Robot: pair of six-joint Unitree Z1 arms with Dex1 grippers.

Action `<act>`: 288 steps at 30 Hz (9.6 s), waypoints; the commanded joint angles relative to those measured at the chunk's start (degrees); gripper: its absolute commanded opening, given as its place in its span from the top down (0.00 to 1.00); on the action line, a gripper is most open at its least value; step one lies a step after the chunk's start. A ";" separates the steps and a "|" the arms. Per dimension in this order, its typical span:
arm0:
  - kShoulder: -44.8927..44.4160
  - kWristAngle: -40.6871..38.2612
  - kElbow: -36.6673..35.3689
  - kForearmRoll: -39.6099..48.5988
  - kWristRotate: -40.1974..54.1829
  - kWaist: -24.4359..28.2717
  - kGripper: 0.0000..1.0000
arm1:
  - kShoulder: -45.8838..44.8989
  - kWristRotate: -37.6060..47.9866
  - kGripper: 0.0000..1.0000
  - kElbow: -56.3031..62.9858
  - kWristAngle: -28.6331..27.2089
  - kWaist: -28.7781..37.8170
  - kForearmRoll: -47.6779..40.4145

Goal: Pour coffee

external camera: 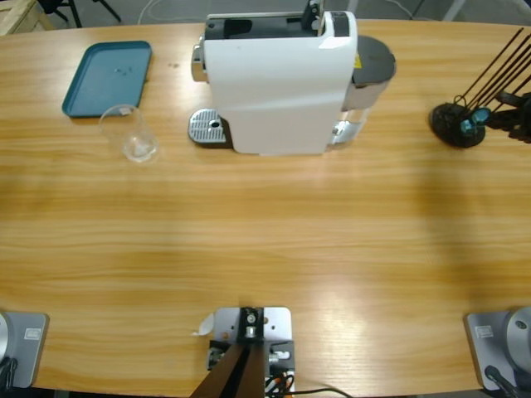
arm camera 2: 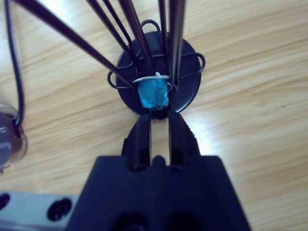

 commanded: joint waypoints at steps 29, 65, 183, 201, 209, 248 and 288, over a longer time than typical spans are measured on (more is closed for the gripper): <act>2.63 0.39 2.23 -0.62 0.53 0.47 0.07 | 6.38 -1.41 0.28 0.09 1.37 -0.06 -3.26; 2.88 0.39 2.27 -0.71 0.52 0.47 0.07 | 1.02 1.88 0.32 5.33 -6.07 5.74 -7.04; 4.92 -0.19 4.16 -3.78 0.45 0.47 0.07 | -13.84 -0.32 1.00 -24.08 -9.23 5.83 22.60; 5.71 -0.51 4.34 -4.15 0.46 0.47 0.07 | -16.67 4.53 0.39 2.62 -7.77 10.13 4.90; 6.36 -0.58 4.34 -4.31 0.53 0.47 0.07 | -7.97 4.69 0.39 6.44 -7.90 10.13 -7.09; 7.61 -0.58 4.25 -4.49 0.53 0.47 0.07 | 3.09 5.40 0.40 11.25 -9.06 6.18 -17.99; 7.96 -0.53 4.25 -4.66 0.53 0.47 0.07 | 6.69 5.40 1.00 11.43 -9.11 5.40 -20.24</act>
